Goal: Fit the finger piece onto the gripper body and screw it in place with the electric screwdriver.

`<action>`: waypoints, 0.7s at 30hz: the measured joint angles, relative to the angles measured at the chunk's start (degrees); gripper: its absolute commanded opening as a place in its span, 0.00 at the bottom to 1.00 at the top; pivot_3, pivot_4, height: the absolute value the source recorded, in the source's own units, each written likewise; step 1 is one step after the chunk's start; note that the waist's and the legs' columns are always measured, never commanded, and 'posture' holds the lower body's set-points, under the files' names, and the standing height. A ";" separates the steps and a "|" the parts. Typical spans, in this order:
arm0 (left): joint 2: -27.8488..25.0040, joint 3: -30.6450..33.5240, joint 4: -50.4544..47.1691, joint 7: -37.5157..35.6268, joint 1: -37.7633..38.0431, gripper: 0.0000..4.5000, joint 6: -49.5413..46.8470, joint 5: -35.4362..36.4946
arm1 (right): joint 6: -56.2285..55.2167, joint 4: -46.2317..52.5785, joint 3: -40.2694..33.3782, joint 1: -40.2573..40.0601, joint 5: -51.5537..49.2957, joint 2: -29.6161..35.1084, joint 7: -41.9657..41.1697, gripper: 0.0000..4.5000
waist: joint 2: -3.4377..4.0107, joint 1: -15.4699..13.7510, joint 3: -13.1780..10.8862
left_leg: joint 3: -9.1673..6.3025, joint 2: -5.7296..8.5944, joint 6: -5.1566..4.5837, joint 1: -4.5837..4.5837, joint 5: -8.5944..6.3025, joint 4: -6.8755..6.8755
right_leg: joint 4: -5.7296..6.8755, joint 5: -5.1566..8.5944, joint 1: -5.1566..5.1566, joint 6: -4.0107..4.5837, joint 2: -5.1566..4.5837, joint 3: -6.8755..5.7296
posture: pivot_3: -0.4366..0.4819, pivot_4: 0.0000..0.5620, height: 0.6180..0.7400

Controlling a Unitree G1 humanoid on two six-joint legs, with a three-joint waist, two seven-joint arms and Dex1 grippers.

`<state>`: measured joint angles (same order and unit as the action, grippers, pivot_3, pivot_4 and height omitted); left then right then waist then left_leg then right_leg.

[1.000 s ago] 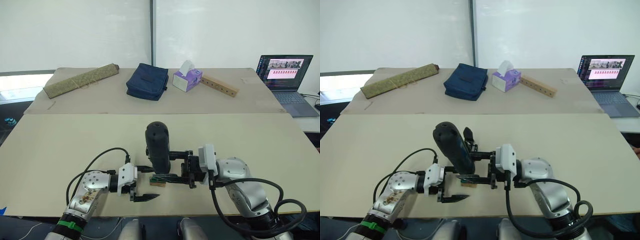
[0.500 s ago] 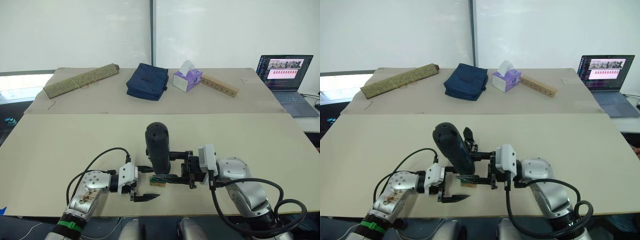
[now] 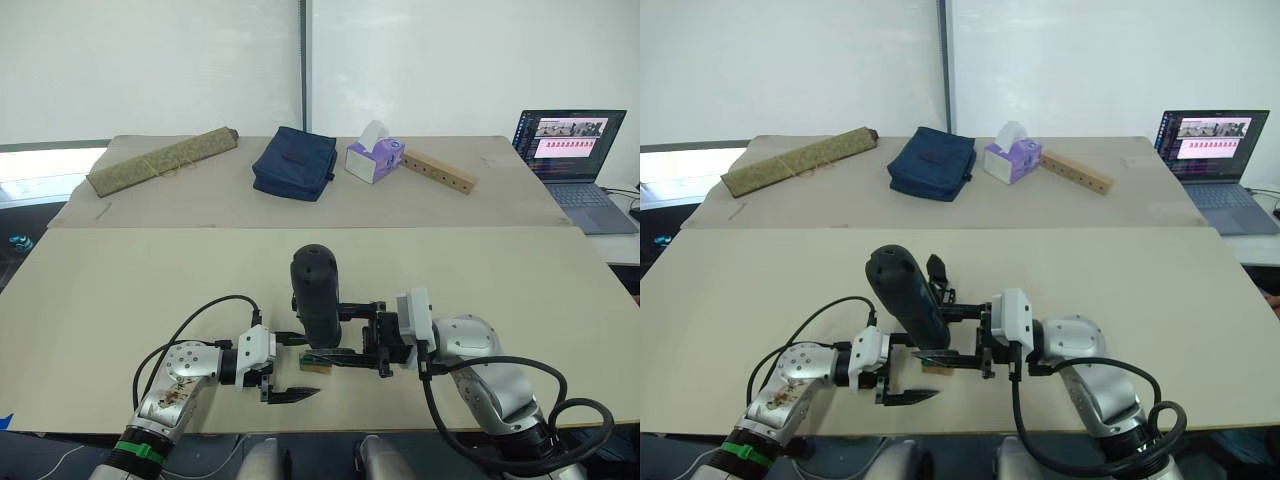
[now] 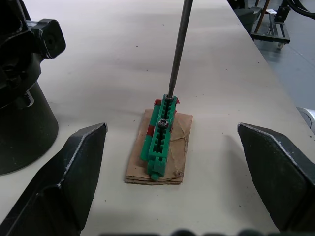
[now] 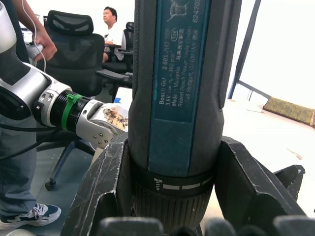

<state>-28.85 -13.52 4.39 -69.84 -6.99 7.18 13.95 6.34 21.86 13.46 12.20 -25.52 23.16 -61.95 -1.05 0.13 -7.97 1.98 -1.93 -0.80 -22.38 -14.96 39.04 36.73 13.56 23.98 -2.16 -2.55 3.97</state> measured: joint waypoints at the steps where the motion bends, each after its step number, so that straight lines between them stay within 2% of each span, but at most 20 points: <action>1: 0.00 0.00 -0.02 0.00 0.00 1.00 -0.03 0.00 | 0.00 0.00 0.00 0.00 0.00 0.00 -0.02 0.42 | 0.00 0.00 0.00 | 0.00 0.00 0.00 0.00 0.00 0.00 | 0.00 0.00 0.00 0.00 0.00 0.00 | 0.48 0.27 1.00; 21: 0.10 -0.01 0.63 -0.28 0.13 1.00 1.48 0.01 | -0.10 -0.70 -0.08 -0.02 -0.01 0.02 -0.40 0.42 | 0.00 0.02 0.00 | 0.00 0.00 0.00 0.01 0.00 -0.01 | 0.00 0.01 0.00 0.01 0.00 0.00 | 0.48 0.27 1.00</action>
<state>-28.75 -13.54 5.02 -70.12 -6.87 8.66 13.97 6.25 21.16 13.38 12.18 -25.53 23.19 -62.35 -1.05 0.15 -7.97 1.99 -1.93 -0.80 -22.37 -14.96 39.03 36.73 13.57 23.98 -2.16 -2.55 3.97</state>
